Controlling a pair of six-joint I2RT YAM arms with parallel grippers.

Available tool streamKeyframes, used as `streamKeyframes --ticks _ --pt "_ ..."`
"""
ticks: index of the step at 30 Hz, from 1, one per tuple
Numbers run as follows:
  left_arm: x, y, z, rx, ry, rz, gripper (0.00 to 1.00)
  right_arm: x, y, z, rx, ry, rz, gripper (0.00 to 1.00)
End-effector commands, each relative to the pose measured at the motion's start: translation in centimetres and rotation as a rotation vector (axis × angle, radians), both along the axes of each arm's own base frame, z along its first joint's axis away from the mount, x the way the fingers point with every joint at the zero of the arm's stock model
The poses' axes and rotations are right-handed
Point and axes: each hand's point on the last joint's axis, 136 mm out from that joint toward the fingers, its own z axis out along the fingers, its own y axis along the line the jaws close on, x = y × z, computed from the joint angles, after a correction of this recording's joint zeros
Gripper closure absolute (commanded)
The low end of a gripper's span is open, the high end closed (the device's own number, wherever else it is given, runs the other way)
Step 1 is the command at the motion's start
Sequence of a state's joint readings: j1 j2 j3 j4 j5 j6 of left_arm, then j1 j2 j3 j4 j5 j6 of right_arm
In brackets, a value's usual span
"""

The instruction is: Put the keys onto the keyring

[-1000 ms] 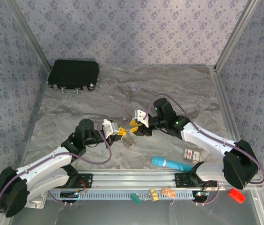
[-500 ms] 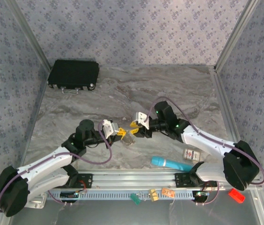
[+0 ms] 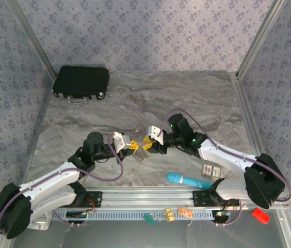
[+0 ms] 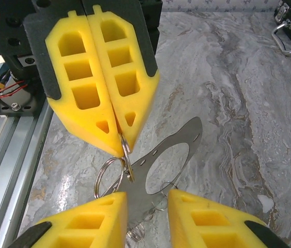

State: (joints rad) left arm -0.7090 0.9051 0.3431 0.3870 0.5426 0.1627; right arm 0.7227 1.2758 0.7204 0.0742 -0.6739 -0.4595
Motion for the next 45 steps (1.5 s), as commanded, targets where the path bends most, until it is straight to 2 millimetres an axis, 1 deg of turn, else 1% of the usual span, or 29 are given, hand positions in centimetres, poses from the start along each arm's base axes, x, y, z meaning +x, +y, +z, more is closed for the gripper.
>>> streamKeyframes --ticks 1,8,15,18,22,24,25,28,29,31,35,38,41,45 --pt "-0.3 -0.4 1.6 -0.047 -0.034 -0.025 1.0 0.0 1.0 1.9 0.05 -0.023 0.036 0.73" --pt "-0.3 -0.4 1.5 -0.048 -0.034 -0.027 1.0 -0.3 1.3 2.3 0.075 -0.012 0.056 0.76" --pt "-0.3 -0.5 1.8 -0.059 -0.038 -0.031 1.0 -0.6 1.8 2.3 0.083 0.006 0.082 0.8" --pt "-0.3 -0.5 1.8 -0.061 -0.039 -0.031 1.0 -0.7 2.0 2.5 0.097 0.011 0.09 0.86" --pt "0.1 -0.4 1.7 -0.056 -0.045 -0.012 1.0 -0.8 2.2 2.6 0.105 0.019 0.1 0.99" --pt "0.2 -0.3 1.7 -0.052 -0.055 0.0 0.99 -0.8 2.2 2.5 0.095 0.023 0.099 1.0" --pt "0.4 -0.2 1.8 -0.049 -0.061 0.014 0.93 -0.8 2.1 2.5 0.089 0.024 0.094 1.0" --pt "0.7 0.1 1.7 -0.023 -0.056 0.031 0.8 -0.6 1.7 2.1 0.049 0.017 0.073 1.0" --pt "0.7 0.1 1.5 -0.006 -0.052 0.034 0.77 -0.5 1.6 1.8 0.022 0.007 0.064 1.0" --pt "0.7 0.2 1.2 0.032 -0.057 0.029 0.76 -0.4 1.3 1.4 -0.037 -0.012 0.052 1.0" --pt "0.7 0.2 0.9 0.096 -0.07 0.012 0.79 -0.8 0.9 0.4 -0.187 -0.074 0.056 1.0" --pt "0.6 0.1 0.9 0.117 -0.079 -0.005 0.81 -1.0 0.7 0.4 -0.253 -0.115 0.067 1.0" --pt "0.4 0.0 1.0 0.128 -0.08 -0.03 0.83 -1.0 0.5 0.6 -0.297 -0.149 0.071 1.0" --pt "0.2 -0.3 1.0 0.127 -0.077 -0.051 0.86 -1.2 0.7 1.2 -0.305 -0.171 0.089 1.0"
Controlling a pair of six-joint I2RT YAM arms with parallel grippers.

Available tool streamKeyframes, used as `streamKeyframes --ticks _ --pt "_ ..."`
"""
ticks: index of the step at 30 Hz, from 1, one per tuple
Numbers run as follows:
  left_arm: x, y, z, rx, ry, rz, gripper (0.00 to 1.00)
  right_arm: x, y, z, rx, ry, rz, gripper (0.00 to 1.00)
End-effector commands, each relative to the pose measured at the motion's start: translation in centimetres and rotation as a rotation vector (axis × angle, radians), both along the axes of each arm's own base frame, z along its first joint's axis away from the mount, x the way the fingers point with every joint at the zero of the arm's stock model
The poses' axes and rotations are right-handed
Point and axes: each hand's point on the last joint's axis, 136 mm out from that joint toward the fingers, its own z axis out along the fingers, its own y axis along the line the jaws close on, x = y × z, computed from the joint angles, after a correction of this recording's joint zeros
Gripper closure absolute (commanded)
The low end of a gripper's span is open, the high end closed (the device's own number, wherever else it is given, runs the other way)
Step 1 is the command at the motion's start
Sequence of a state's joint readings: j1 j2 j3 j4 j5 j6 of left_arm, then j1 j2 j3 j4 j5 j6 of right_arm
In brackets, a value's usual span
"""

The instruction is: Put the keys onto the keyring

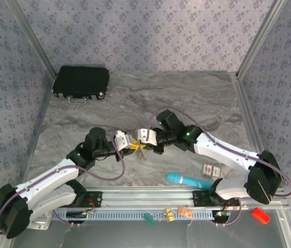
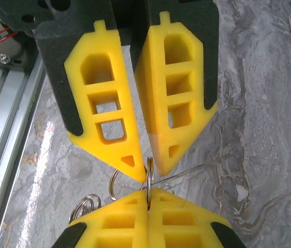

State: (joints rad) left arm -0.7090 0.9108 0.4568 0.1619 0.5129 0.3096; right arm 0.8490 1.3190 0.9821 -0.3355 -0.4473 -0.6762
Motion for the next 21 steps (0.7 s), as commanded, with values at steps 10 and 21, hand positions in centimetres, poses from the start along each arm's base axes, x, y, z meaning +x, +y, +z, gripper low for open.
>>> streamKeyframes --ticks 10,21 --pt "-0.6 -0.8 1.5 -0.03 -0.029 -0.069 0.89 -1.0 0.8 0.5 -0.068 -0.036 0.064 1.0" --pt "-0.9 -0.4 1.6 -0.032 -0.086 -0.066 1.0 0.6 -0.1 2.3 0.11 -0.008 -0.053 0.69"
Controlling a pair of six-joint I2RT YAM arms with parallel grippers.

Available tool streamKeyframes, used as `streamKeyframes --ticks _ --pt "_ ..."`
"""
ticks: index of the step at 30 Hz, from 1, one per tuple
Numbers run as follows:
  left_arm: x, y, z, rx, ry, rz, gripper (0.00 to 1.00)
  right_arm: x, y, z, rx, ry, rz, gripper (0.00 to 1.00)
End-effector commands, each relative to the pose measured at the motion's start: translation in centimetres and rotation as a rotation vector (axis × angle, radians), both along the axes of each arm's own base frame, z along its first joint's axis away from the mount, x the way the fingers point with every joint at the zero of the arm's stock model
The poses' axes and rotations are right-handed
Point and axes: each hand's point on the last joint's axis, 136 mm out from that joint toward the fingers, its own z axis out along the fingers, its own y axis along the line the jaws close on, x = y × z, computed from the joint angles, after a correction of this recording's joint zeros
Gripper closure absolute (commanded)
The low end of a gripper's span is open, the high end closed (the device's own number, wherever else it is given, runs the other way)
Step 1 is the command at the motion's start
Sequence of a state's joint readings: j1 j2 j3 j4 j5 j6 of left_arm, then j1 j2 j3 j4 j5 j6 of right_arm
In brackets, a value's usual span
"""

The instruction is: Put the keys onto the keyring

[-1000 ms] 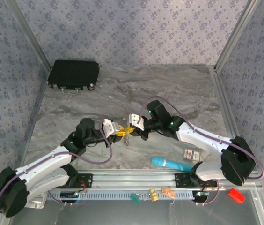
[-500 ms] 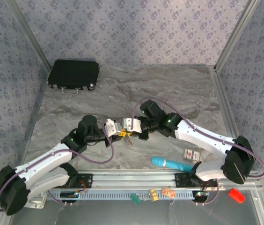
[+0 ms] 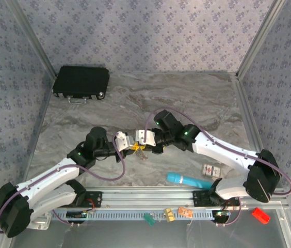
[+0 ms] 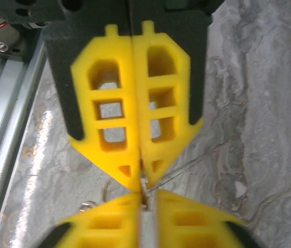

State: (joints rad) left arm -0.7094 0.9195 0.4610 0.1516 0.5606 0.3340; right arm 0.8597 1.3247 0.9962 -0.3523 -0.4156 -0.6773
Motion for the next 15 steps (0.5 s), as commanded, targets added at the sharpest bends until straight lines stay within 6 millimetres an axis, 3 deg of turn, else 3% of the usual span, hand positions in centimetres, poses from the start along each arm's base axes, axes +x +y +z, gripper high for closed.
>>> streamKeyframes --ticks 1,5,8,12,15 --pt "-0.1 0.0 1.7 -0.035 -0.109 -0.006 1.0 1.0 -0.6 2.8 0.172 0.002 -0.084 0.65" --pt "-0.2 0.1 1.2 0.02 -0.195 0.01 1.0 3.4 -3.7 4.6 0.37 0.029 -0.299 0.57" --pt "-0.4 -0.2 0.8 0.081 -0.282 0.009 1.0 4.7 -5.7 4.2 0.399 0.034 -0.469 0.51" --pt "-0.3 -0.4 0.5 0.143 -0.397 0.014 1.0 8.8 -10.7 2.4 0.327 0.089 -0.924 0.55" --pt "-0.2 -0.5 0.3 0.182 -0.461 0.016 1.0 10.4 -14.3 0.9 0.29 0.228 -1.228 0.63"
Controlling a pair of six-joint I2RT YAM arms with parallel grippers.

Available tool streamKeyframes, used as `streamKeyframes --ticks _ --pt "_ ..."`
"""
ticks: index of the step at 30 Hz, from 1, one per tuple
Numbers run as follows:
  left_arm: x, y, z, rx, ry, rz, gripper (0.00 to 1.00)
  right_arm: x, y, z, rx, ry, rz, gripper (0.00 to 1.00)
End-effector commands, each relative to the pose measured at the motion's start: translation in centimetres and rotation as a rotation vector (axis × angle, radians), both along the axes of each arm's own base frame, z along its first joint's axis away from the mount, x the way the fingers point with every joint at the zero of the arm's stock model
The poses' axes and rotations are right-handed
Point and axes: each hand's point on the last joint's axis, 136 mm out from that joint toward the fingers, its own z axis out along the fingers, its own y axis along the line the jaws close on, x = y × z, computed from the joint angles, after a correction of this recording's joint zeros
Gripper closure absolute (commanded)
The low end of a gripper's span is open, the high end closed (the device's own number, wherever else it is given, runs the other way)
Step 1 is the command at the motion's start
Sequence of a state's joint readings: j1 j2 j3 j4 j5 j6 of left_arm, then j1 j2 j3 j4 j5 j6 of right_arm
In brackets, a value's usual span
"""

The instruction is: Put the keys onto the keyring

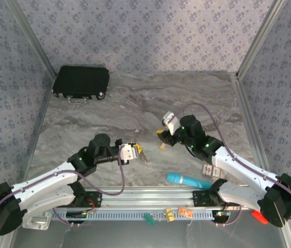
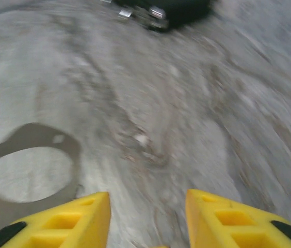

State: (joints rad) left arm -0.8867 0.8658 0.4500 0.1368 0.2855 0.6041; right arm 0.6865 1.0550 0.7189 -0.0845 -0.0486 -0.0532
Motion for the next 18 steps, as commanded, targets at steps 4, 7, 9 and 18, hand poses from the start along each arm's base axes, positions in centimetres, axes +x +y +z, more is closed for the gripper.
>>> streamKeyframes --ticks 4,7,9,18 --pt "1.0 0.2 0.6 0.038 -0.152 0.032 1.0 2.8 -7.2 -2.4 0.059 0.333 -0.597 0.76" --pt "1.3 0.2 0.5 0.043 -0.147 0.047 1.0 2.7 -6.7 -3.8 0.006 0.437 -0.568 0.78" --pt "1.4 0.3 0.5 0.04 -0.142 0.055 1.0 2.6 -6.3 -5.0 -0.044 0.494 -0.559 0.79" --pt "2.9 1.3 0.2 0.02 -0.049 0.202 1.0 2.4 -3.7 -9.4 -0.233 0.617 -0.5 0.74"
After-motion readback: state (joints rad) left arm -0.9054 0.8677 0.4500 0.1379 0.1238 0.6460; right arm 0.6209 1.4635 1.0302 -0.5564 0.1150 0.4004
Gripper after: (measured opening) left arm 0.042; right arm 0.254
